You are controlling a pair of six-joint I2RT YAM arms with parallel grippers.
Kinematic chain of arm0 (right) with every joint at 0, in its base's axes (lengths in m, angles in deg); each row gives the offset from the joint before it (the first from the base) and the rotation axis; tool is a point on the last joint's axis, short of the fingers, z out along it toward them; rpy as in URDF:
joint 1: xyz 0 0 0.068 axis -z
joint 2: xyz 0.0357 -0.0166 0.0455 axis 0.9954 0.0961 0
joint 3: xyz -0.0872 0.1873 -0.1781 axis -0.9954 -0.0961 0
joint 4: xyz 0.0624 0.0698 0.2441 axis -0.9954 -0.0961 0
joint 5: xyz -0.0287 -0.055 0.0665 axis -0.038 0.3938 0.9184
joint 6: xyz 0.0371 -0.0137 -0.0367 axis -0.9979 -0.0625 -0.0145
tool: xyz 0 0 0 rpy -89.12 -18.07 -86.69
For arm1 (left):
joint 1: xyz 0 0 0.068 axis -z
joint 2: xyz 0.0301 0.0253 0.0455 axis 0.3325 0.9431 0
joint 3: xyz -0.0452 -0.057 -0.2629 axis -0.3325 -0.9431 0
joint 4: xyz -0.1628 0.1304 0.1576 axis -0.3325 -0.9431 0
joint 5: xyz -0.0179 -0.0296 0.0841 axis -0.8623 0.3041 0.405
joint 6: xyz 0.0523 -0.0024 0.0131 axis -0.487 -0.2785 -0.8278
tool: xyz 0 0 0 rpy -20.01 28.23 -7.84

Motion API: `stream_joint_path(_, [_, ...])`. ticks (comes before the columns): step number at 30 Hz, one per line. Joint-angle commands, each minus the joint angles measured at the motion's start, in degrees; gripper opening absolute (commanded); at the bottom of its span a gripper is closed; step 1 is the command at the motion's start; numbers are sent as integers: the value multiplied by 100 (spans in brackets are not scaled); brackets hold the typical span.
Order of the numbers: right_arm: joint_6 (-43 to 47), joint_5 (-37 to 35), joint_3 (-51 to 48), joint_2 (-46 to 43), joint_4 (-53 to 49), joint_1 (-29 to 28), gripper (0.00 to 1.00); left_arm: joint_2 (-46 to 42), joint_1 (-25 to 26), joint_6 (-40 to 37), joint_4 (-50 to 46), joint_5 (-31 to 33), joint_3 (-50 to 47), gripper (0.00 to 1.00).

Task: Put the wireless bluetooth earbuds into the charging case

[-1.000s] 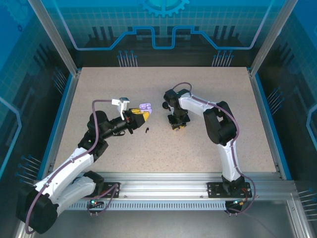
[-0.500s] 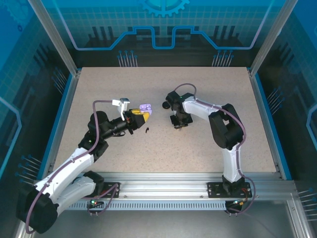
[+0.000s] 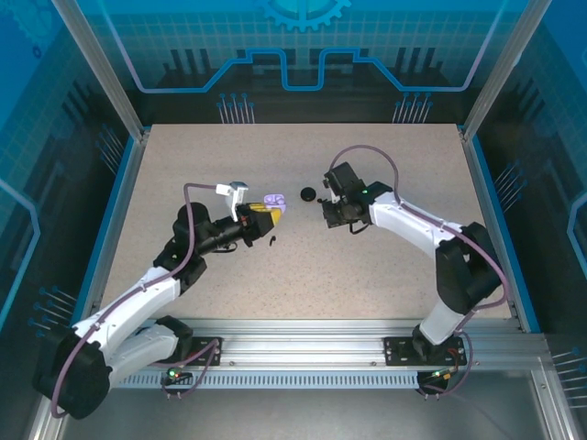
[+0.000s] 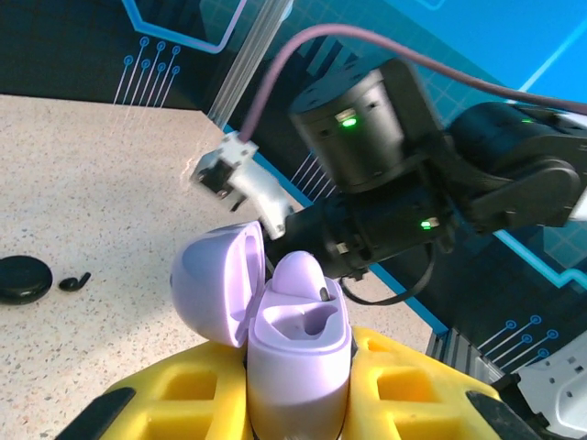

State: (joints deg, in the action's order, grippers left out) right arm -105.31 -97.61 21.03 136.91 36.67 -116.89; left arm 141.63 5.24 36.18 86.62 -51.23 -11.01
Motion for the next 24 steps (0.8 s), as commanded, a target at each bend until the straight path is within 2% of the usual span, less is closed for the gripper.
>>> stream_joint_path(1, [118,338,-190,-385,521,71,13,158,47,183,149,296,42,9])
stream_joint_path(8, [146,1012,-364,-922,635,138,13,805,58,508,20,870,103,10])
stream_joint_path(16, [218,1791,-580,-1555,936,201,13,1809,204,752,799,565,165,8])
stream_joint_path(24, [153,2217,-1004,-2252,1766,234,13,2381,245,1018,2215,242,-20,9])
